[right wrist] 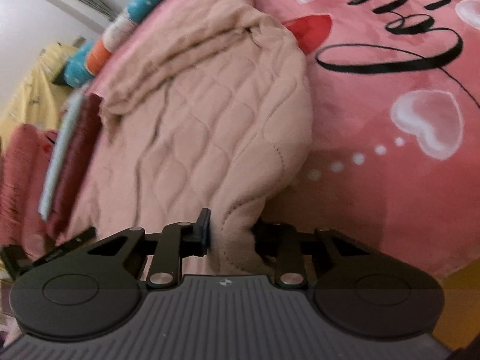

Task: Fold large clothes
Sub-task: 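Close the right gripper on the jacket edge while the left gripper grasps it too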

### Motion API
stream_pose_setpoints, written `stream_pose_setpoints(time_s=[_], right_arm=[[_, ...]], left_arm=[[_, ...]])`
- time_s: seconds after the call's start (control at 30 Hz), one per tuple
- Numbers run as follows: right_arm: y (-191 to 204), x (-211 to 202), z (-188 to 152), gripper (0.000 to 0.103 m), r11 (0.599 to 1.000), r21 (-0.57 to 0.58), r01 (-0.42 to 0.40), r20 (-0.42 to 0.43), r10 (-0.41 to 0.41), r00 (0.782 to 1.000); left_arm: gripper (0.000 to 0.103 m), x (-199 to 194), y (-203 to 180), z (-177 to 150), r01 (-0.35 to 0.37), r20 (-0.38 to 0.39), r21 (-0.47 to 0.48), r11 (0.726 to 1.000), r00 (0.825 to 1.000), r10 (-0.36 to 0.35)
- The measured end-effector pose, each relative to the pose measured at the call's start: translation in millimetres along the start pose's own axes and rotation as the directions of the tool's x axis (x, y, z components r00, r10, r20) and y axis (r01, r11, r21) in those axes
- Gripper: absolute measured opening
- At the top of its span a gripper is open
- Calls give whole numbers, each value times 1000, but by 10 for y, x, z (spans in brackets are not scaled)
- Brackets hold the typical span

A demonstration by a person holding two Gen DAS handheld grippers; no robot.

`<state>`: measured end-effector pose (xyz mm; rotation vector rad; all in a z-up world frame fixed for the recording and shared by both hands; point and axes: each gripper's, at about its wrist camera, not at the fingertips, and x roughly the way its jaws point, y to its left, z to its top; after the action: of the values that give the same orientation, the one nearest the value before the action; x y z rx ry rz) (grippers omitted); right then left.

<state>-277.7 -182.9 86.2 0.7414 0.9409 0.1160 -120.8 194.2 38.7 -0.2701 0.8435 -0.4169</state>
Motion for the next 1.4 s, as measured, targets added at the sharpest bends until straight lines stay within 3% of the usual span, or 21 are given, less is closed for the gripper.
stream_pose_setpoints(time_s=[0.13,0.27,0.43,0.67,0.87,1.1,1.27,1.4], right_arm=[[-7,-34,80,30,991,55,-124,55,121,991],[-5,-26,232,30,947,141,-287,143,267,953],[122,-33,532,30,905,168,-390,229,349,909],[314,146,1204,30,877,161,-453,316,389,865],[268,494,1745,30,874,190,-447,344,367,864],[1,939,2185,30,883,250,-396,370,291,882],[-155,1180,2361,31,874,294,-388,366,272,890],[-243,1305,2393,38,853,341,-395,349,275,896]], left_arm=[[16,-34,-5,165,69,19,-65,995,997,-68],[14,-68,-50,437,134,66,-110,985,990,-127],[13,-31,-153,899,188,141,-114,975,975,-172],[13,305,-94,1476,222,201,-183,958,962,-185],[13,773,75,1914,180,214,-256,950,969,-126],[13,1340,206,2232,80,185,-288,954,982,-27],[14,1586,239,2337,49,160,-286,957,987,-3],[19,1608,329,2362,76,143,-328,942,989,-30]])
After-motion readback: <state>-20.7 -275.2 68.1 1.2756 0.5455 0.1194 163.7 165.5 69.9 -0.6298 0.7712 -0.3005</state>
